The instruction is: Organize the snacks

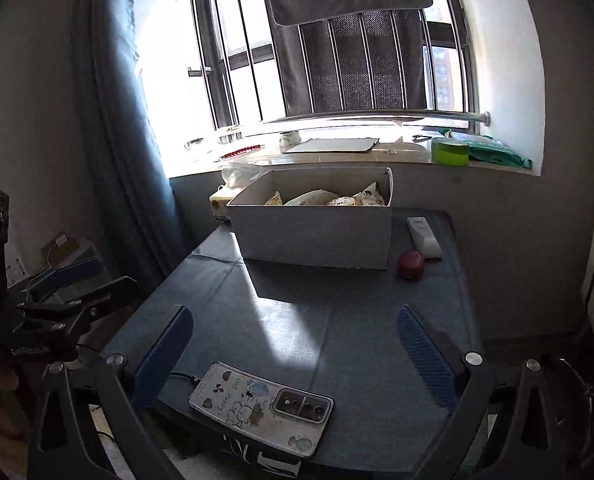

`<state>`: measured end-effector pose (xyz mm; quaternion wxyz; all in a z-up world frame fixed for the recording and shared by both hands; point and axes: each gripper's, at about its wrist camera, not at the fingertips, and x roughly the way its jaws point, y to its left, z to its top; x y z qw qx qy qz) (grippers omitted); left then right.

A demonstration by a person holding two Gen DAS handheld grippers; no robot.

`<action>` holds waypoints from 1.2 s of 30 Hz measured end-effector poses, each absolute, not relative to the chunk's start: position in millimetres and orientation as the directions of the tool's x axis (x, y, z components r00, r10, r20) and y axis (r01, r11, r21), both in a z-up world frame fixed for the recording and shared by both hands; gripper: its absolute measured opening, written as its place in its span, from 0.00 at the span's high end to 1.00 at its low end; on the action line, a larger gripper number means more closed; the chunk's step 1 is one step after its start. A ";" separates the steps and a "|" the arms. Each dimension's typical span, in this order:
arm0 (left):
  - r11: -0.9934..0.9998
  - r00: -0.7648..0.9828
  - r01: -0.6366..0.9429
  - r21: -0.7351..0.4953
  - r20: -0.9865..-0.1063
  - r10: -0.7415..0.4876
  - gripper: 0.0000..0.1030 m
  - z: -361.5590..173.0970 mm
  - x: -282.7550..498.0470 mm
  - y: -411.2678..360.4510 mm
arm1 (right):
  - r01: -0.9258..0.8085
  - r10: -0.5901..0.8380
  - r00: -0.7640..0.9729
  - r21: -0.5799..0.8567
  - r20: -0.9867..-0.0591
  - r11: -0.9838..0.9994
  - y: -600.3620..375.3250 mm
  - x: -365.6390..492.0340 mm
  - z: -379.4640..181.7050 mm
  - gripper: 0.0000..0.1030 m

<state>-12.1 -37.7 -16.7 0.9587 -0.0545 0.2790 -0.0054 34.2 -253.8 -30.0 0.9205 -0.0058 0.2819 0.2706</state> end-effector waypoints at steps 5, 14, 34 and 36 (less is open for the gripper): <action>0.995 0.840 -0.017 -0.102 -0.541 -0.041 0.00 -18.4 -11.1 -39.8 | -0.500 0.495 0.691 0.147 -0.527 0.854 -254.7 34.6 -31.6 0.00; 0.994 0.839 -0.013 -0.107 -0.542 -0.048 0.00 -18.1 -10.5 -40.0 | -0.499 0.498 0.690 0.153 -0.525 0.853 -254.3 33.7 -31.2 0.00; 0.995 0.835 -0.006 -0.102 -0.548 -0.051 0.00 -19.1 -9.5 -41.8 | -0.507 0.504 0.679 0.156 -0.533 0.848 -251.6 32.8 -32.7 0.00; 0.995 0.834 -0.005 -0.103 -0.550 -0.053 0.00 -19.3 -9.2 -42.0 | -0.507 0.505 0.679 0.157 -0.533 0.847 -251.3 32.9 -32.9 0.00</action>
